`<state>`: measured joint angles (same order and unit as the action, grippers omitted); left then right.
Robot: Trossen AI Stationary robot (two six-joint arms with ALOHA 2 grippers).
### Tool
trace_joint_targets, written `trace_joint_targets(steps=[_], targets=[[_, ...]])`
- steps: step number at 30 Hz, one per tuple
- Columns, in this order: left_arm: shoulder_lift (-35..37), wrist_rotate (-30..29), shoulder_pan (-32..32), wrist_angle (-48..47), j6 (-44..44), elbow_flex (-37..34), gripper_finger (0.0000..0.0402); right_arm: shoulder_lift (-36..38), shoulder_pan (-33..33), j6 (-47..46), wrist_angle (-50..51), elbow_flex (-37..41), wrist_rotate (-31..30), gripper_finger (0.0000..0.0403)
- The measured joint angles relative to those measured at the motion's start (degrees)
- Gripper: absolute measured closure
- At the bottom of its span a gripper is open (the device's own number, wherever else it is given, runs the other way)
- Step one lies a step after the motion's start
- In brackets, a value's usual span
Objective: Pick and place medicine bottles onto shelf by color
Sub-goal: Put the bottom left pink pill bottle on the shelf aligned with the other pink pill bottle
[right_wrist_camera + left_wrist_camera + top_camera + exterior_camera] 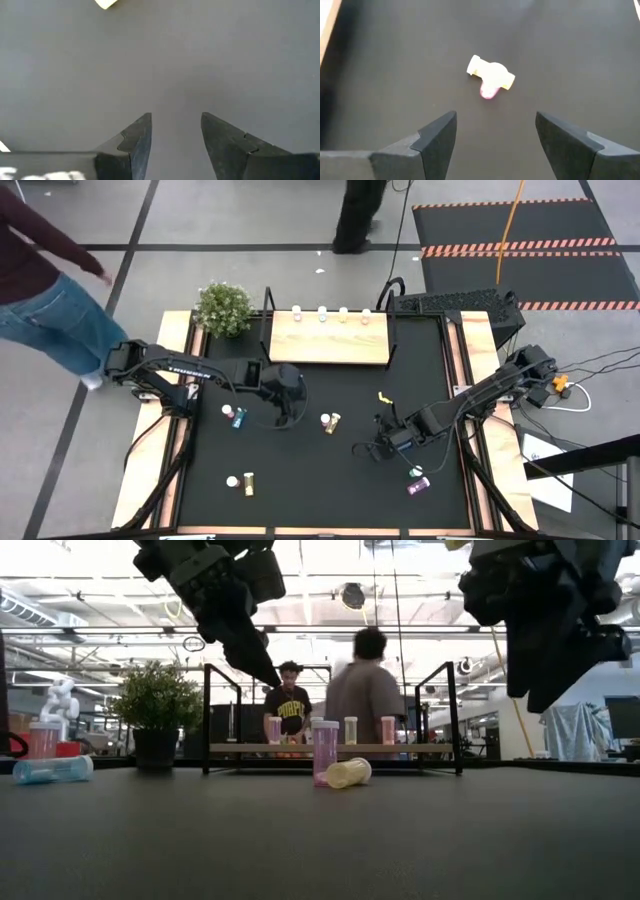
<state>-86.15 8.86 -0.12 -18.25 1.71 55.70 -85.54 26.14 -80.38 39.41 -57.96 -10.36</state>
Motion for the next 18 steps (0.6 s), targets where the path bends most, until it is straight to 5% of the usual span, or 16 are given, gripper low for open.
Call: trace_joint_targets(steps=[9,18], targets=[[0.00,0.00,0.27,0.36,3.57,0.00,0.0133,2.61,0.19,0.38,3.56,0.62,15.32,0.0239],[0.02,4.56,2.18,14.82,3.53,0.00,0.0133,15.83,2.90,-2.82,14.19,0.59,16.30,0.0239]])
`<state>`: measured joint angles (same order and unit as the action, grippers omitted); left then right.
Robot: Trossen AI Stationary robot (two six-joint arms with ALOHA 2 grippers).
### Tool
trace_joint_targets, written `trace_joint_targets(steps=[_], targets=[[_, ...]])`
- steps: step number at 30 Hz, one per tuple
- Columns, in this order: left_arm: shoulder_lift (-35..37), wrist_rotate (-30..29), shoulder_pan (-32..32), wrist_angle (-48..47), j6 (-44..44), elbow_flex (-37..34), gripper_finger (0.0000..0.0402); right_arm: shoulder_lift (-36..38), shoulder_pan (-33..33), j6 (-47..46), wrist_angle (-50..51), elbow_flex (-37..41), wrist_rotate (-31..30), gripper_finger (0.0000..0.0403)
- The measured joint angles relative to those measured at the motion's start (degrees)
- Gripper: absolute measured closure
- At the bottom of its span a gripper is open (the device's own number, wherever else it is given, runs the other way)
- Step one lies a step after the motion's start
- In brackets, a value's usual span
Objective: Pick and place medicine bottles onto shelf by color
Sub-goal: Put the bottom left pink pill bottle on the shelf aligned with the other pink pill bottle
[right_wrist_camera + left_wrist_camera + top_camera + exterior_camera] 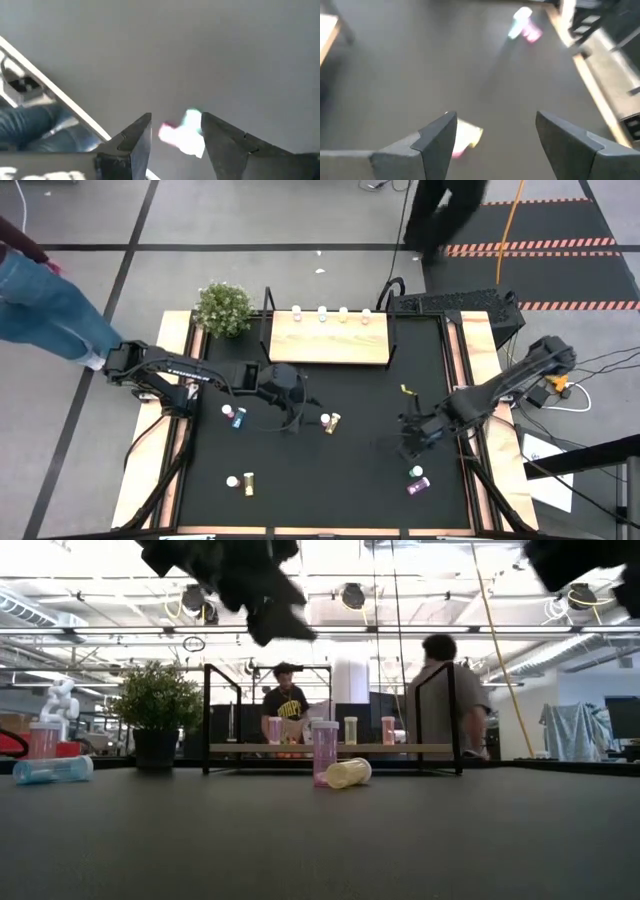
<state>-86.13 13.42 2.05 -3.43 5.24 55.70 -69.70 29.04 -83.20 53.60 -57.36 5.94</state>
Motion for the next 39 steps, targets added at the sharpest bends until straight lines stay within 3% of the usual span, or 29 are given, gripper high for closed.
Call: trace_joint_targets(steps=[7,10,16,23,30,34,39], targets=[[0.00,0.04,1.04,0.44,-0.10,0.00,0.0133,5.70,8.46,-1.38,9.56,0.54,0.06,0.0239],[0.00,-1.92,1.04,-2.32,2.29,0.00,0.0133,5.11,12.30,-9.12,4.69,2.93,0.93,0.0239],[0.00,-4.28,1.04,-8.89,10.66,0.00,0.0133,1.91,19.11,-34.66,-10.03,7.48,7.79,0.0239],[1.91,-4.34,-0.22,-18.35,12.22,0.07,0.0133,1.24,20.98,-44.98,-18.73,6.44,5.92,0.0239],[9.44,-8.38,-3.78,-34.22,12.52,2.57,0.0133,1.16,18.62,-42.92,-20.10,2.90,-12.09,0.0239],[14.18,-13.21,-3.74,-38.20,14.37,1.16,0.0133,-1.32,14.44,-33.39,-29.69,2.69,-22.13,0.0239],[21.11,-14.05,-0.93,-38.89,19.13,-2.70,0.0133,-8.41,7.46,-15.44,-48.12,2.69,-24.13,0.0239]])
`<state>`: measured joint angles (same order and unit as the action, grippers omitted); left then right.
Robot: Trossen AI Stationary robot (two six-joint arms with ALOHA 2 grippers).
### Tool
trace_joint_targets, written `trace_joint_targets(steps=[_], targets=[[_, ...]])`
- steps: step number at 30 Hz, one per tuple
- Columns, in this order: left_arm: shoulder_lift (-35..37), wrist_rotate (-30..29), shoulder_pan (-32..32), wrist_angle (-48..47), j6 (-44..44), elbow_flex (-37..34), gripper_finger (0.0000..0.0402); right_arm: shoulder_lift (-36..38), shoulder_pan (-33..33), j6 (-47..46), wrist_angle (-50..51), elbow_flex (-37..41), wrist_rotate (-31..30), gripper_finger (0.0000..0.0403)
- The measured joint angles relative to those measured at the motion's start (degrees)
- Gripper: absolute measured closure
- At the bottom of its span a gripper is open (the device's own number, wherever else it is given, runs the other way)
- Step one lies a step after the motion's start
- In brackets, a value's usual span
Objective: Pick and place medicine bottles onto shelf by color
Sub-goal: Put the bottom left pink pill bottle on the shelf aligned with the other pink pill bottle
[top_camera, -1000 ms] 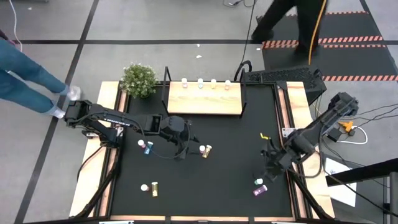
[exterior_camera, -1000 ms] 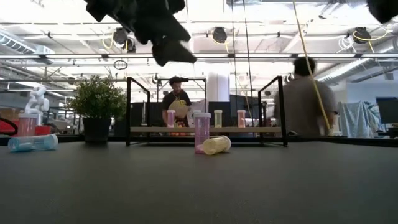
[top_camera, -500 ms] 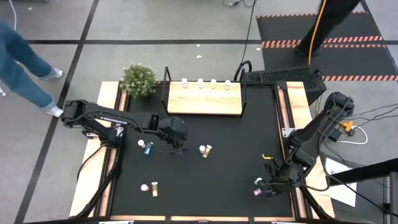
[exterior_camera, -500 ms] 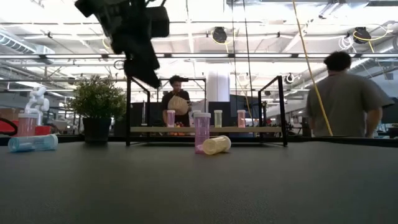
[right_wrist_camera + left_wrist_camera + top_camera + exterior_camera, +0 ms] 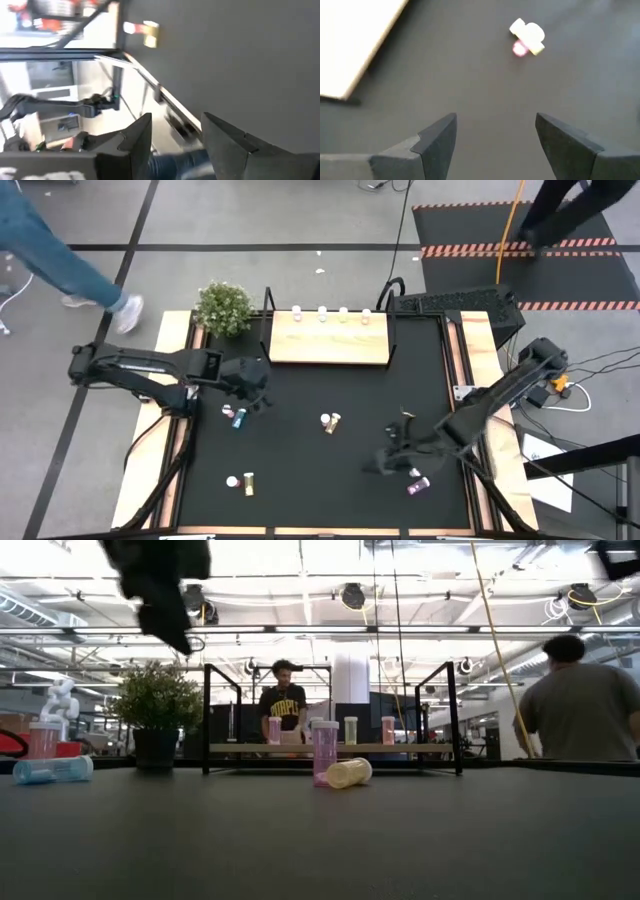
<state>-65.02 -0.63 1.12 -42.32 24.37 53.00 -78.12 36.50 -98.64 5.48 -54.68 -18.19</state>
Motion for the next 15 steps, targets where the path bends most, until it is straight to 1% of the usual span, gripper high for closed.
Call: trace_joint_targets(steps=[2,4,6,8,10,13,15], targets=[[2.54,-0.02,1.91,-0.16,4.84,-1.54,0.0133,-3.68,-2.55,6.13,-9.53,0.00,-0.18,0.0239],[5.02,-0.47,4.33,-0.82,9.75,-3.09,0.0133,-7.71,-5.04,13.01,-19.67,-0.72,-1.75,0.0239],[6.87,-1.80,7.45,-0.61,13.08,-4.22,0.0133,-11.59,-6.92,20.31,-24.72,-3.03,-2.20,0.0239],[7.72,-3.83,10.12,-0.85,14.23,-5.50,0.0133,-15.13,-8.72,24.60,-23.99,-6.32,-1.38,0.0239],[7.81,-5.83,11.88,-0.85,15.40,-6.47,0.0133,-17.91,-10.17,27.80,-19.98,-9.16,-1.23,0.0239],[7.58,-6.26,13.25,-1.07,15.25,-7.79,0.0133,-21.07,-12.23,36.00,-16.05,-13.32,-1.23,0.0239],[7.14,-6.09,14.14,-1.24,14.99,-8.03,0.0133,-22.61,-13.32,42.90,-15.22,-15.64,-1.28,0.0239]])
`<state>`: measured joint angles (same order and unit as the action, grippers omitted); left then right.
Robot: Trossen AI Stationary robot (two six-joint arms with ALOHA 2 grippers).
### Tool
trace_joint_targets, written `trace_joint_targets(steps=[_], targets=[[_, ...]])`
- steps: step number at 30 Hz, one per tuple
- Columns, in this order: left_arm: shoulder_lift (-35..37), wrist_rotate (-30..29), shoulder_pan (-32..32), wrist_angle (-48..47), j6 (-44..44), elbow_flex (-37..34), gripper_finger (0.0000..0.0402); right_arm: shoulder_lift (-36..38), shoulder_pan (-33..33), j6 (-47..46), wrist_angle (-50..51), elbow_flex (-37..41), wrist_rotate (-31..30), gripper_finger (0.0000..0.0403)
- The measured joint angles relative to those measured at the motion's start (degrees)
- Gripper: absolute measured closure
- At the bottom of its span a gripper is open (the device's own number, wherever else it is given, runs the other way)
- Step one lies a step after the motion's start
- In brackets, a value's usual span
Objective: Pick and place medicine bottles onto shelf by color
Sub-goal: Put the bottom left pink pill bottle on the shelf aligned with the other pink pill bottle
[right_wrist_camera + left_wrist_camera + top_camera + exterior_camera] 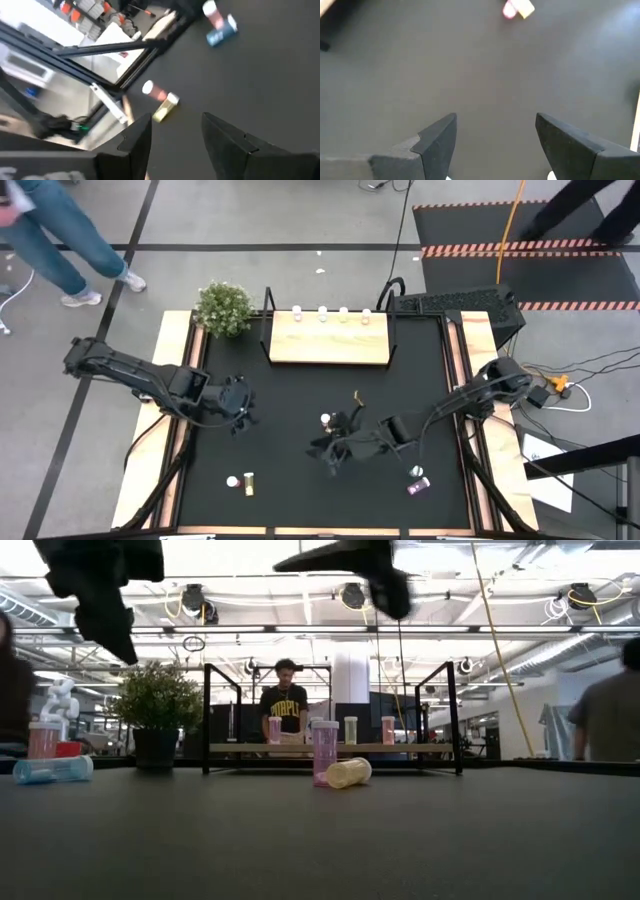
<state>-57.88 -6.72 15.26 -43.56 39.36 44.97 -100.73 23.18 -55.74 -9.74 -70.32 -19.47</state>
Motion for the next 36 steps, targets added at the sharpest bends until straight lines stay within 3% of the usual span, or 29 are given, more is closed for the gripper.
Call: trace_joint_targets(steps=[7,12,17,22,28,36], targets=[[0.90,0.20,5.60,-3.59,4.95,0.50,0.0133,-6.84,-1.01,31.73,-3.24,-8.31,1.08,0.0239],[1.97,3.67,11.93,-4.34,2.68,0.59,0.0133,-16.41,-3.52,50.52,-13.57,-13.44,12.46,0.0235],[2.04,9.80,20.61,-5.11,5.36,0.62,0.0133,-24.02,-5.35,52.03,-16.36,-17.94,13.75,0.0223],[2.04,14.07,29.28,-10.67,17.85,0.62,0.0133,-27.93,-6.30,53.66,-17.18,-20.97,16.09,0.0207],[-0.88,14.12,37.33,-11.55,27.07,0.62,0.0133,-34.85,-6.60,56.58,-19.82,-26.51,19.92,0.0177],[-12.29,14.16,43.78,-1.97,27.45,0.59,0.0133,-43.28,-6.64,56.45,-20.63,-35.75,22.22,0.0152]])
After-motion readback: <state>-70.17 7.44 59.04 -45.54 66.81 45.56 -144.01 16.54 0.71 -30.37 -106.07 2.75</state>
